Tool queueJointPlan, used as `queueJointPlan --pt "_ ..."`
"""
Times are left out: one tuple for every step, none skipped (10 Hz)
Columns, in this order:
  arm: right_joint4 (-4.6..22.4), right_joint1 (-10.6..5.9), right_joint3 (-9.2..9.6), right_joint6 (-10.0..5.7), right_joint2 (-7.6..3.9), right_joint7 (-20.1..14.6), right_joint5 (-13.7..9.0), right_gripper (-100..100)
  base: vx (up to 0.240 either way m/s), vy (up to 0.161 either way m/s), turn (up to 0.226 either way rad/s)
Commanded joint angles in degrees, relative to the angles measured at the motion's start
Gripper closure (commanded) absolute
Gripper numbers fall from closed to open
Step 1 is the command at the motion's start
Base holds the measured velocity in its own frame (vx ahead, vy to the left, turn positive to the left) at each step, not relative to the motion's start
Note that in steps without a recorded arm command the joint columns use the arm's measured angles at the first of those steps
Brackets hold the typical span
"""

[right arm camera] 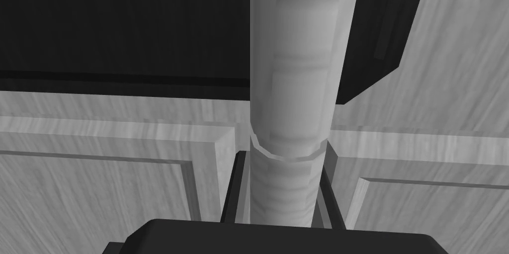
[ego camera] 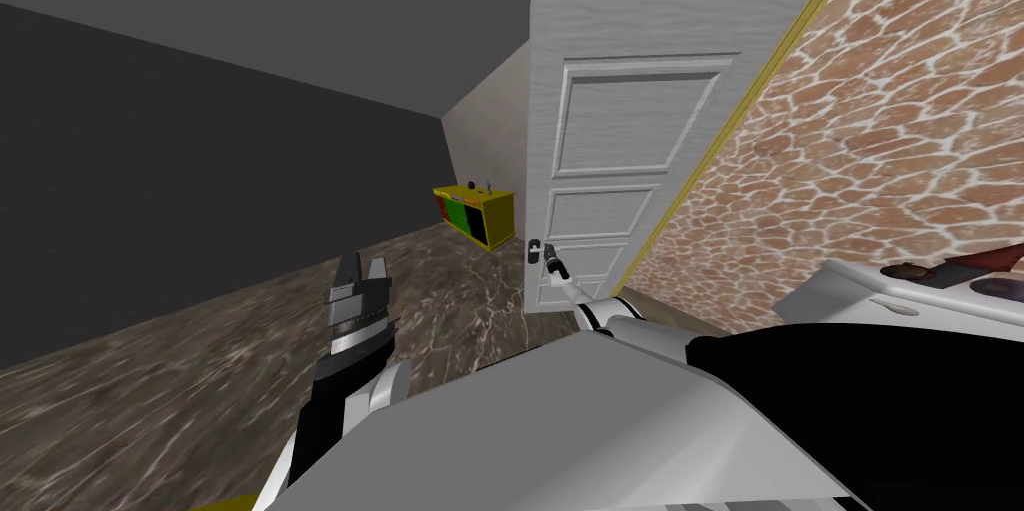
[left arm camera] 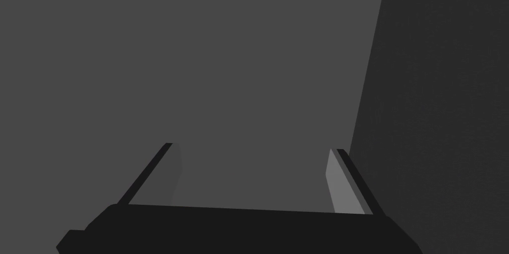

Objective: Push the door open

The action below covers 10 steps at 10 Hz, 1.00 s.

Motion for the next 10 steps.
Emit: queueJointPlan --pt "-0.7 0.16 -1.39 -0.10 -0.59 0.7 -0.4 100 0.183 0.114 -0.073" --pt "-0.6 0.25 -1.96 -0.14 -0.88 0.9 -0.6 100 0.185 0.108 -0.083" --pt "-0.5 0.34 -2.48 -0.18 -1.13 1.0 -0.8 100 0.193 0.113 -0.060" --pt "-0.4 0.42 -2.99 -0.21 -1.39 1.2 -1.0 100 0.191 0.117 -0.058" --pt "-0.4 0.49 -3.44 -0.24 -1.61 1.3 -1.2 100 0.172 0.093 -0.069" --pt "-0.4 0.49 -3.44 -0.24 -1.61 1.3 -1.2 100 0.105 0.042 -0.029" --pt "-0.3 0.61 -4.24 -0.30 -2.01 1.6 -1.5 100 0.130 0.077 -0.041" --pt "-0.2 0.64 -4.41 -0.31 -2.10 1.7 -1.5 100 0.168 0.095 -0.060" --pt "-0.2 0.71 -4.84 -0.34 -2.31 1.8 -1.7 100 0.156 0.095 -0.061" --pt "-0.1 0.77 -5.21 -0.37 -2.49 1.9 -1.8 100 0.157 0.075 -0.060"
